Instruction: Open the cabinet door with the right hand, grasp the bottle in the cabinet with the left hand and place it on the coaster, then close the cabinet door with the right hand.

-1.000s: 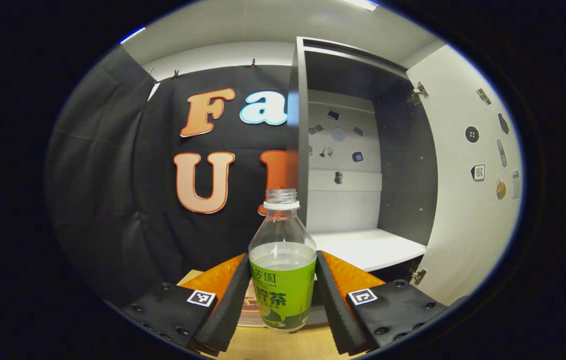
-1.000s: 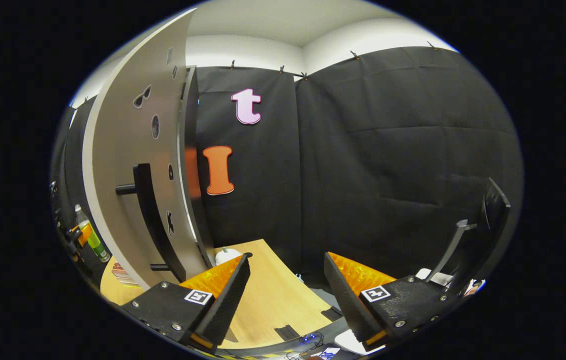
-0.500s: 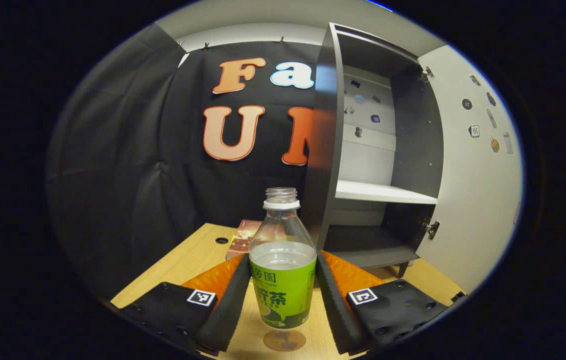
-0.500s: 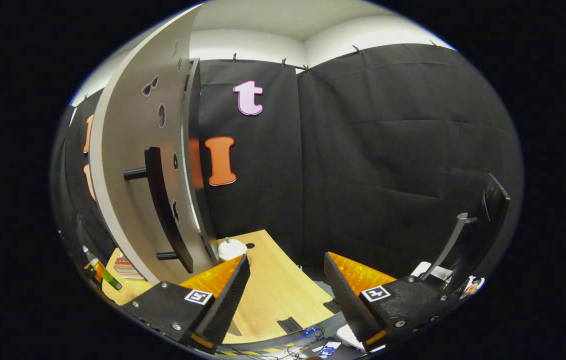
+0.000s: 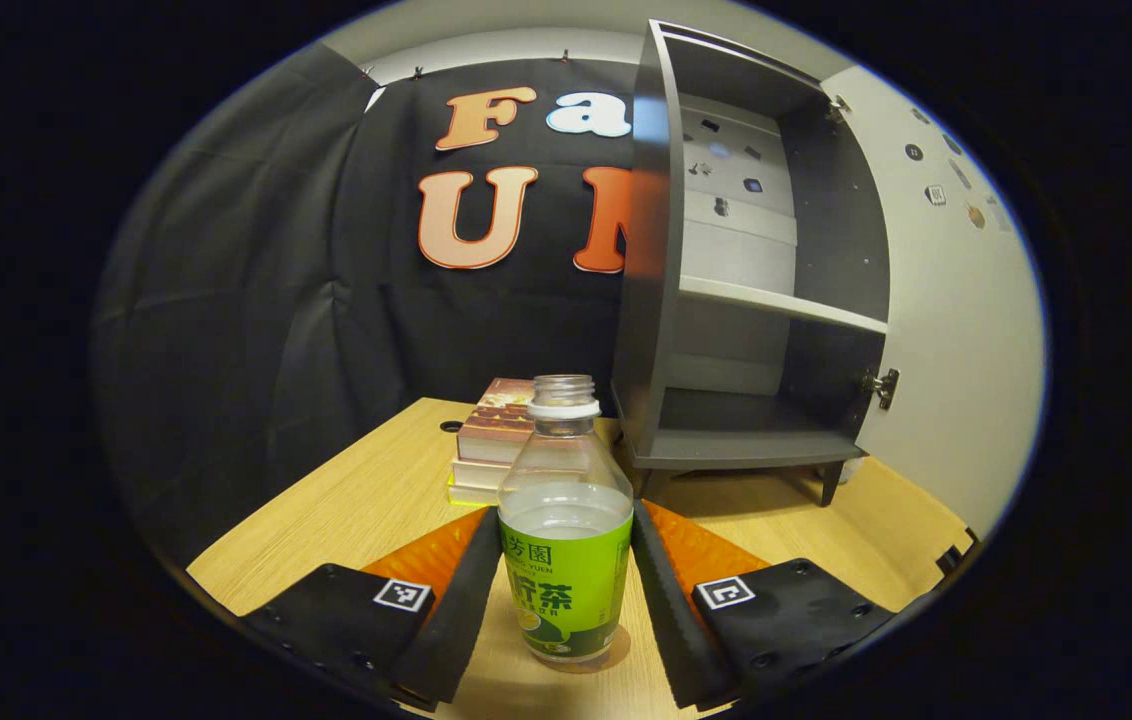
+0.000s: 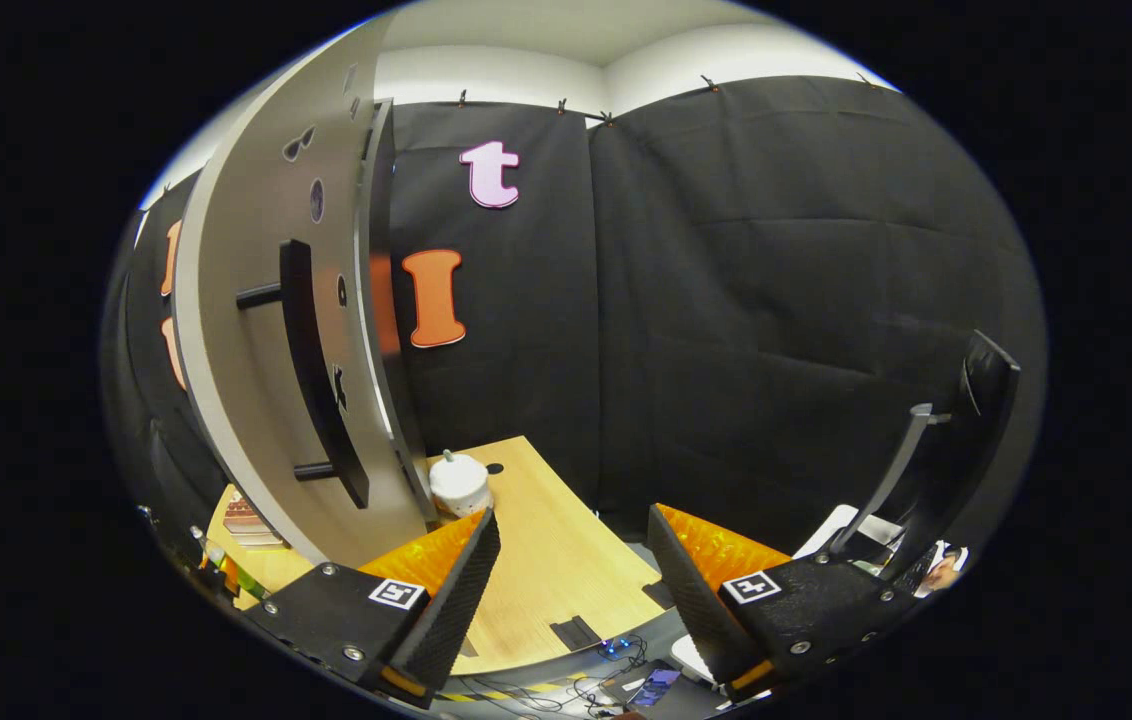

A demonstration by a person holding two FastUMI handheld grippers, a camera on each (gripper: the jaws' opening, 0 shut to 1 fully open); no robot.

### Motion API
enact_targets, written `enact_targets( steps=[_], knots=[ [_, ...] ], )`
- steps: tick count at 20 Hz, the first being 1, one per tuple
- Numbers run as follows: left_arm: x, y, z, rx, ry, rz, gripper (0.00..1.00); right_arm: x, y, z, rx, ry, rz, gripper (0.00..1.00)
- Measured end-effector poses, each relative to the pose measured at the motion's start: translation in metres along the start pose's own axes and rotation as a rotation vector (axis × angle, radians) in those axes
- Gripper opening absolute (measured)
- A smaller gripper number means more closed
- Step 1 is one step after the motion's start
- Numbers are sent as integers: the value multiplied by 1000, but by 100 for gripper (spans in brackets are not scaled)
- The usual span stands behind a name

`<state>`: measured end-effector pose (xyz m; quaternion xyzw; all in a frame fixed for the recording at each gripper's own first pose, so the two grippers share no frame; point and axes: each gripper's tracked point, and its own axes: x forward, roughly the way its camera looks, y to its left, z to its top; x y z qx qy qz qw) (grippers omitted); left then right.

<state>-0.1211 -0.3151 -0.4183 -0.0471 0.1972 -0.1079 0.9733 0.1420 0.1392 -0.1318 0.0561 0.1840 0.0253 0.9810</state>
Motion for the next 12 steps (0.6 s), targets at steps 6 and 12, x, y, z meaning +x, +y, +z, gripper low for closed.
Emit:
enact_targets(
  steps=[6, 12],
  knots=[
    [14, -7, -30, 40, 8, 19, 82, 0, -6, -5, -10, 19, -21, 93],
    [14, -9, -29, 40, -4, 29, 82, 1, -7, -8, -19, 19, -20, 93]
  ],
)
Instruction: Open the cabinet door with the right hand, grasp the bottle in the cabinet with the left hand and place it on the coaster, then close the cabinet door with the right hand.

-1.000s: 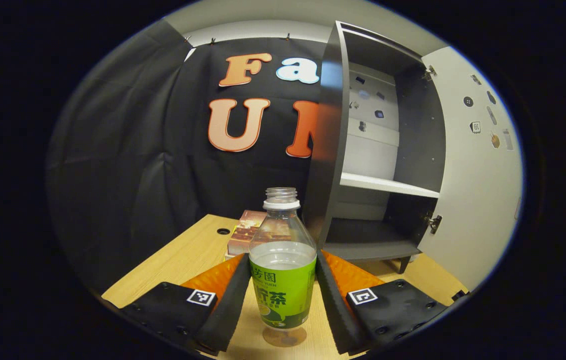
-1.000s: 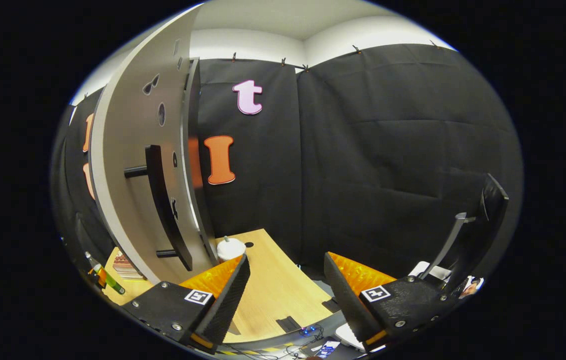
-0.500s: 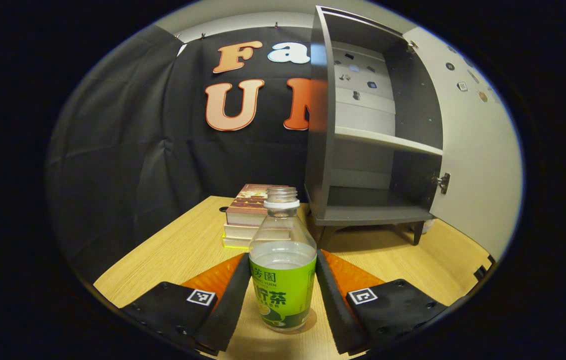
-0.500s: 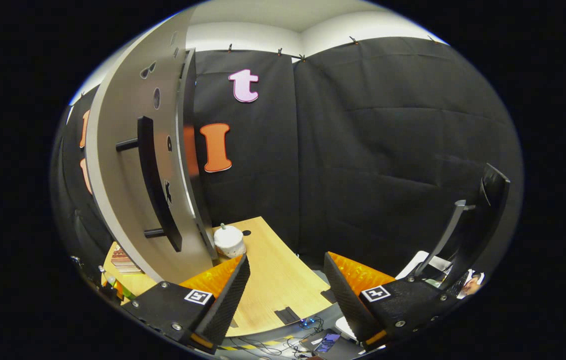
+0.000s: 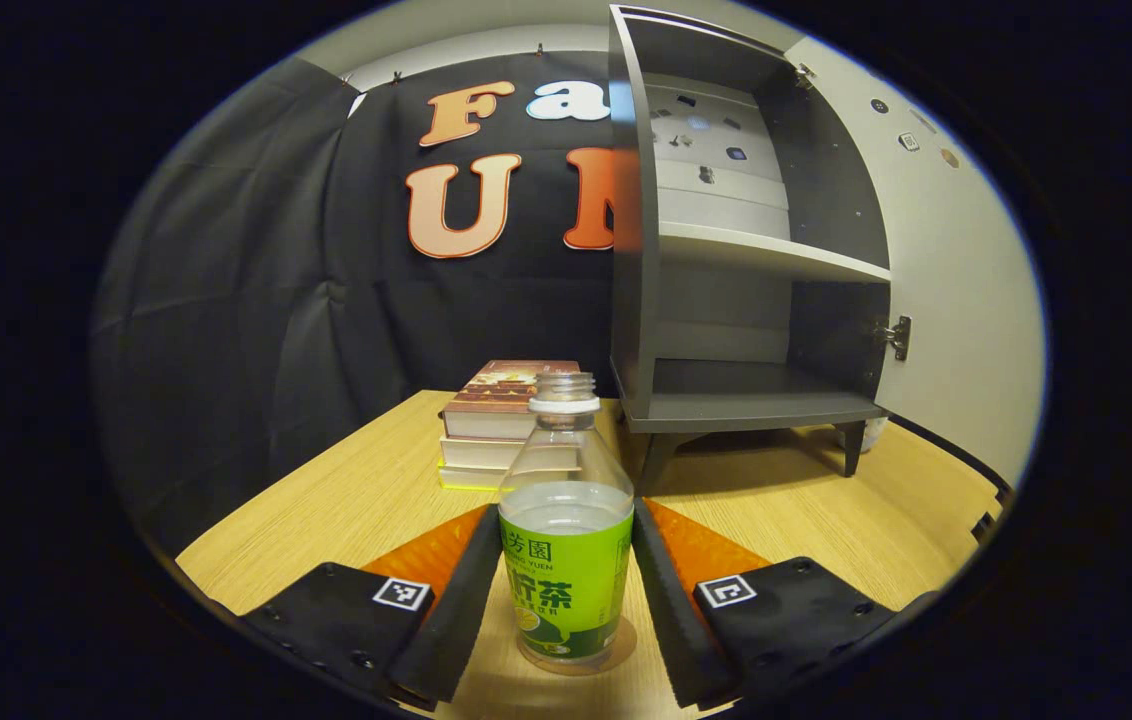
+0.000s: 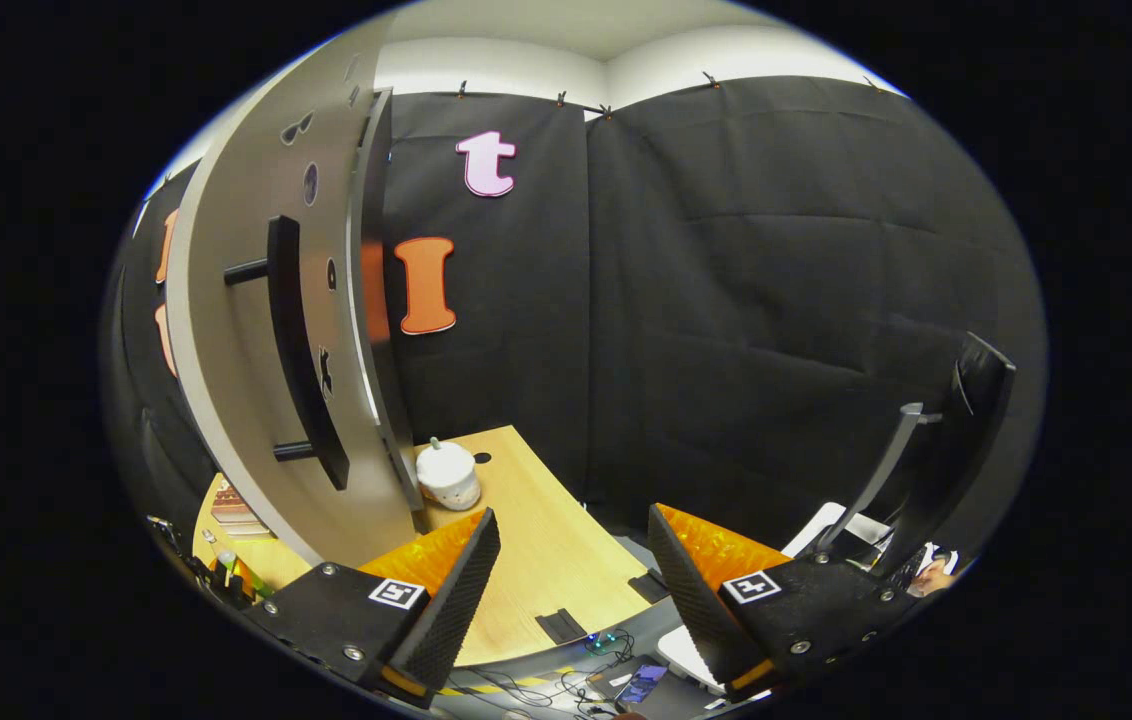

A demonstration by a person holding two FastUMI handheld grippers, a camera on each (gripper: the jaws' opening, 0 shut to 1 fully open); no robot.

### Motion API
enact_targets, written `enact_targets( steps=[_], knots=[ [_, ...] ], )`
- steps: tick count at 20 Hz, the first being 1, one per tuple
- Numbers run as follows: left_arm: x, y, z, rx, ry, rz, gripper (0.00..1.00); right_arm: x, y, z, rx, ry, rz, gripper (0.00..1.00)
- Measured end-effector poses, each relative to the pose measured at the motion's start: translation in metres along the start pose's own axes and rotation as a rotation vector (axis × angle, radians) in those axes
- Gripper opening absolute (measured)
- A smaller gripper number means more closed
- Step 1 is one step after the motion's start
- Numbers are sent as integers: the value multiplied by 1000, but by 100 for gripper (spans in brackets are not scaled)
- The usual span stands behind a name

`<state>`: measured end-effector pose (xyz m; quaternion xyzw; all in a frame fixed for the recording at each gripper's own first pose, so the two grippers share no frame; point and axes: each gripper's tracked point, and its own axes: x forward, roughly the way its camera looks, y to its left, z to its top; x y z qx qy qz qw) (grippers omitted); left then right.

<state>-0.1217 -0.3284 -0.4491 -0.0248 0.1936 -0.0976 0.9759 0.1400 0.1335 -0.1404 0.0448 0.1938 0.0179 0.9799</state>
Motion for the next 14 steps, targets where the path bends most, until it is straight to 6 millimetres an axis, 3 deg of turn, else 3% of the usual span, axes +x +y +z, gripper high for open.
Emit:
enact_targets(
  steps=[6, 14],
  knots=[
    [-14, 0, -5, -22, 27, 2, 84, 2, 6, -14, 37, 44, 14, 93],
    [-17, -3, -7, 17, 46, -2, 84, 4, 14, -32, 19, 96, 39, 93]
  ],
)
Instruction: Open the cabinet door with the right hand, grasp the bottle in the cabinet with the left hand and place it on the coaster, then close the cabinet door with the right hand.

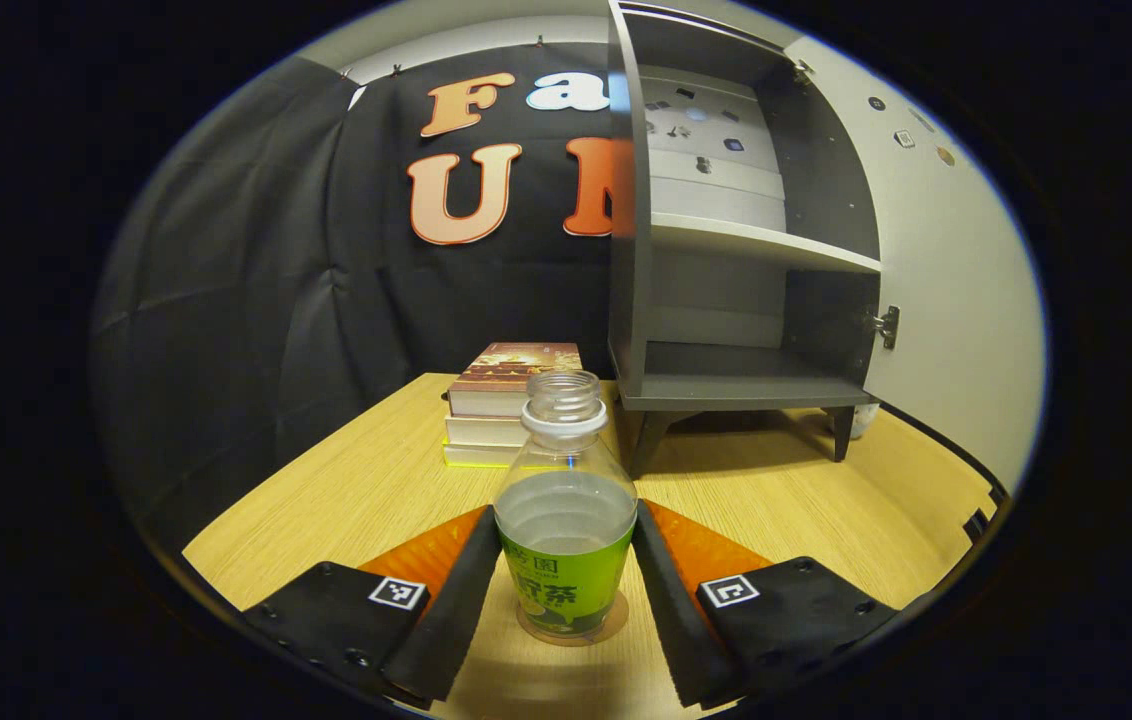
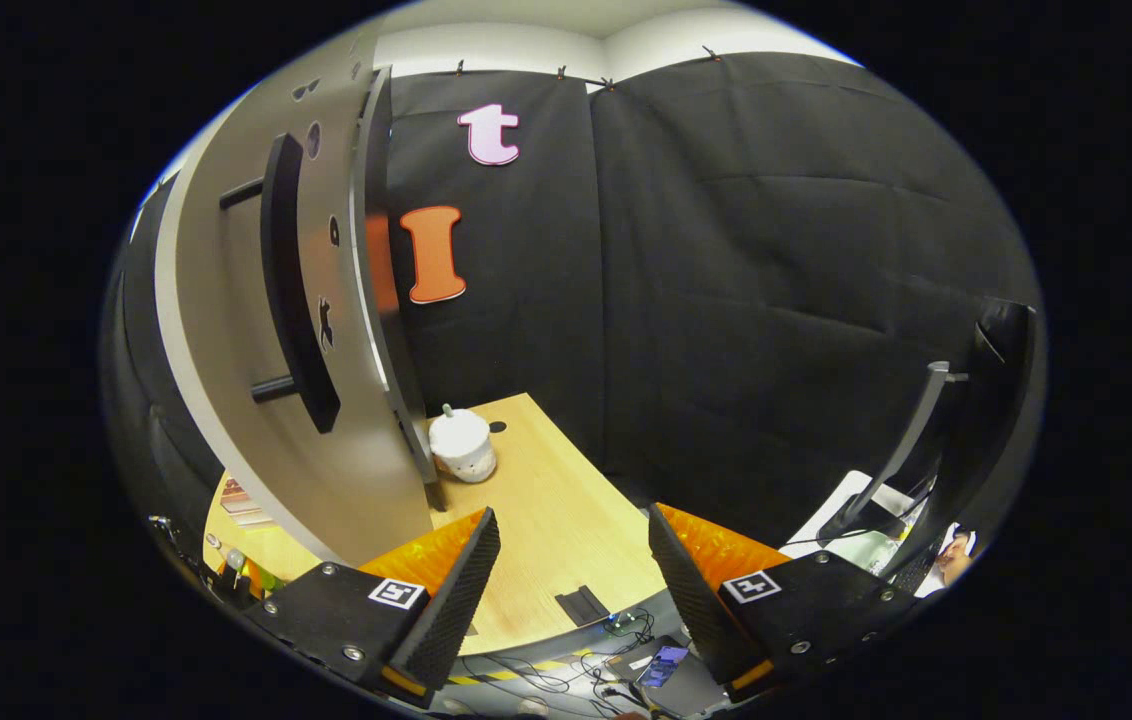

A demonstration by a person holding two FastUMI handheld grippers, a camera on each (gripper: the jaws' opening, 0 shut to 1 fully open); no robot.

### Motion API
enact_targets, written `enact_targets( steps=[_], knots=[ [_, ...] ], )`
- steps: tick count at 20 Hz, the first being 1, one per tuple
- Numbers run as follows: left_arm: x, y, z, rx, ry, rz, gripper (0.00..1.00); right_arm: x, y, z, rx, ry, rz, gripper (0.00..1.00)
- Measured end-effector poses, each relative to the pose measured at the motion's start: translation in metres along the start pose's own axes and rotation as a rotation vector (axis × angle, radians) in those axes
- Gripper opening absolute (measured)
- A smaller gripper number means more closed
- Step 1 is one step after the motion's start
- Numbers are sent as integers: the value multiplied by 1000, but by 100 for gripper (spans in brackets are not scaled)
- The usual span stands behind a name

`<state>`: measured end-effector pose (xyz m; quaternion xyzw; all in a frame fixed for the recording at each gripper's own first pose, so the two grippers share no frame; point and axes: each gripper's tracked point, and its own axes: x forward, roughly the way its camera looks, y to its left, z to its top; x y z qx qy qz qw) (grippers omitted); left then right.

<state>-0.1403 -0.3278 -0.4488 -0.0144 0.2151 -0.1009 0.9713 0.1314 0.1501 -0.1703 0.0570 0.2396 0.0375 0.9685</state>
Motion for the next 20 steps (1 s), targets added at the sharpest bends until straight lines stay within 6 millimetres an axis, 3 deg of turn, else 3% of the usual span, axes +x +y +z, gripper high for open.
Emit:
enact_targets(
  steps=[11, 18, 20],
  knots=[
    [-7, -1, 1, 64, -10, 11, 86, 2, 27, -19, -54, 69, 105, 93],
    [-5, 2, -3, 59, -3, 20, 86, 2, 32, -27, -66, 82, 126, 93],
    [-7, -3, 1, 76, -15, 15, 98, 2, 32, -28, -68, 82, 128, 93]
  ],
)
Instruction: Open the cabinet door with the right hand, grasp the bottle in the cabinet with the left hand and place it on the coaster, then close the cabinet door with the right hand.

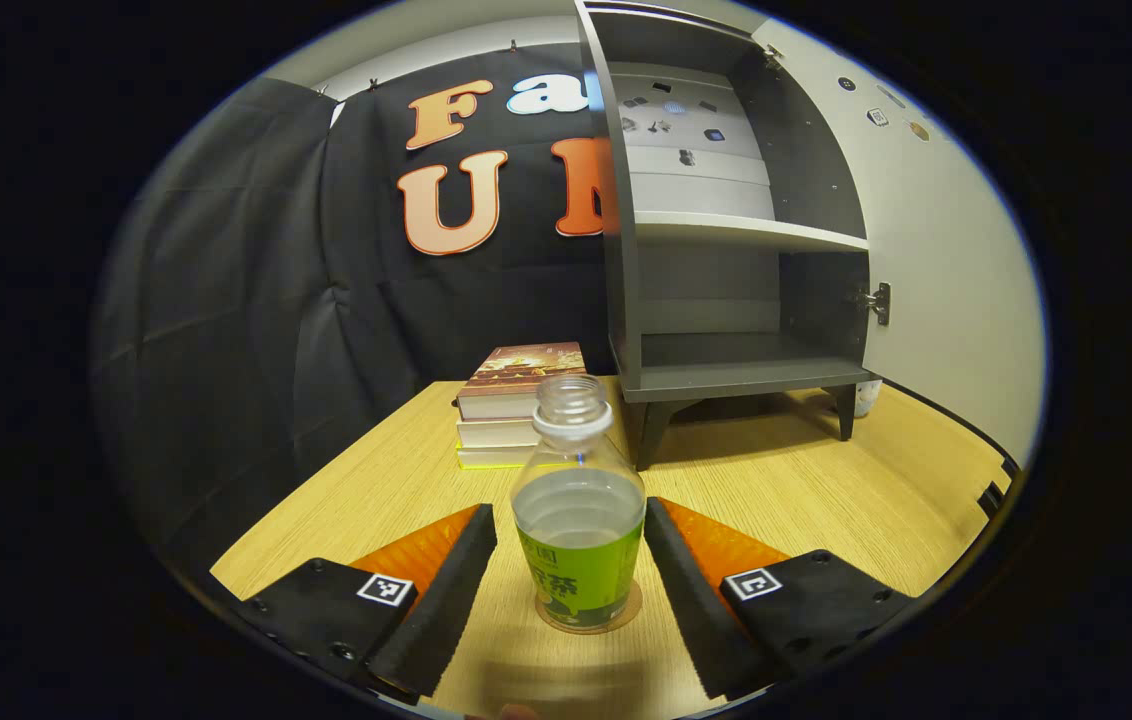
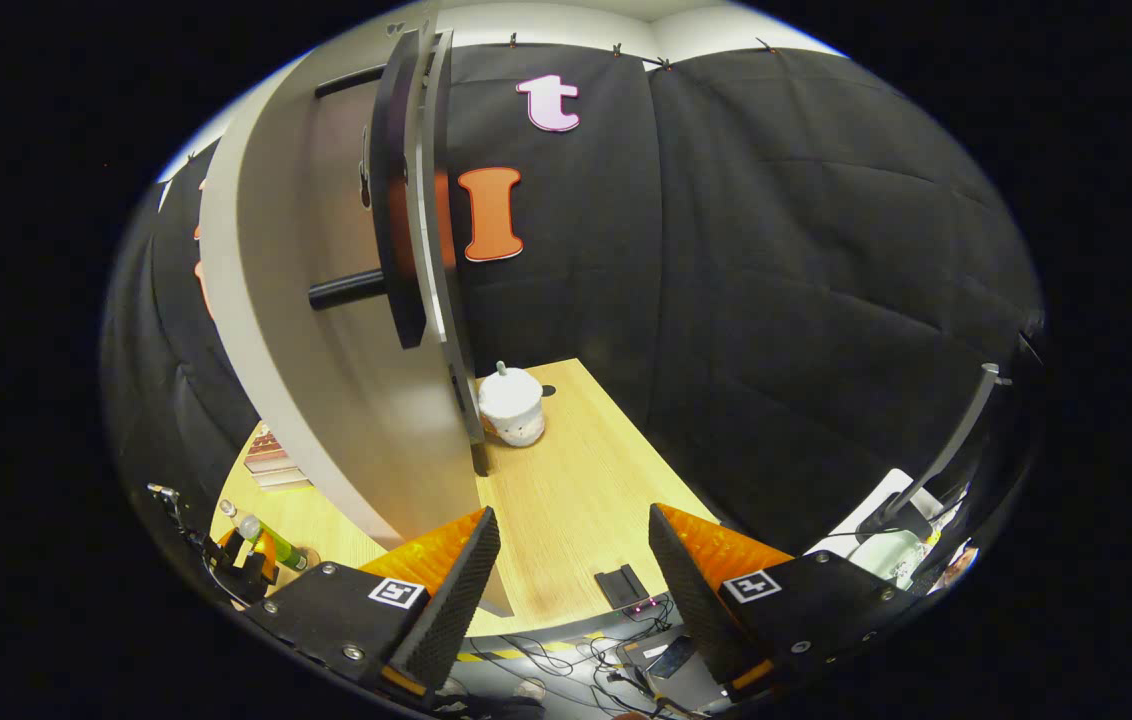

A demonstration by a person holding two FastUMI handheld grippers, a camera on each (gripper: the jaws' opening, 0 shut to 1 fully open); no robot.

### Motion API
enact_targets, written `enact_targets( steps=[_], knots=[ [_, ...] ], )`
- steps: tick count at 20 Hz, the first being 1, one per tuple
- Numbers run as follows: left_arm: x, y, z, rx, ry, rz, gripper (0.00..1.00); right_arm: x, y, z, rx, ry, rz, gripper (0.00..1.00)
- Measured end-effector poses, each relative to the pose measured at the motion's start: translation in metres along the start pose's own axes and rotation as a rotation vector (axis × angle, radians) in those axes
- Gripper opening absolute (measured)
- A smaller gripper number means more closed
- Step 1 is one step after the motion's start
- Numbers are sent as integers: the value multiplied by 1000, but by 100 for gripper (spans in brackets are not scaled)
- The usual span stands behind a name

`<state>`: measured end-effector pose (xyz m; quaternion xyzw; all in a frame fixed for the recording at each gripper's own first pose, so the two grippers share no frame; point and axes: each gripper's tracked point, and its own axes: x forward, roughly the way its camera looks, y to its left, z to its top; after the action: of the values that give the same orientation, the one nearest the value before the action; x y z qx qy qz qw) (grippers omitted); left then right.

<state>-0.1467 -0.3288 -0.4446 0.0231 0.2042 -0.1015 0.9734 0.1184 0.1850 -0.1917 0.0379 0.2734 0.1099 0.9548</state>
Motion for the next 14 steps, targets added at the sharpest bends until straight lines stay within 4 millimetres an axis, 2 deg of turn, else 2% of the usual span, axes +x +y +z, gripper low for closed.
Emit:
enact_targets(
  steps=[7, 9, 10, 11, 14],
  knots=[
    [-13, -4, 3, 61, -18, -7, 98, 1, 9, -4, 5, 11, 25, 93],
    [-24, -1, 3, 73, -22, -1, 98, 0, 10, -4, -24, -1, 28, 93],
    [-29, 3, 2, 77, -20, 3, 98, 1, 14, -4, -47, -7, 36, 99],
    [-37, 5, 2, 68, -16, 4, 98, 1, 17, -3, -71, -12, 44, 91],
    [-62, 19, 9, 7, -1, 12, 98, 2, 31, -10, -97, -21, 109, 89]
  ],
)
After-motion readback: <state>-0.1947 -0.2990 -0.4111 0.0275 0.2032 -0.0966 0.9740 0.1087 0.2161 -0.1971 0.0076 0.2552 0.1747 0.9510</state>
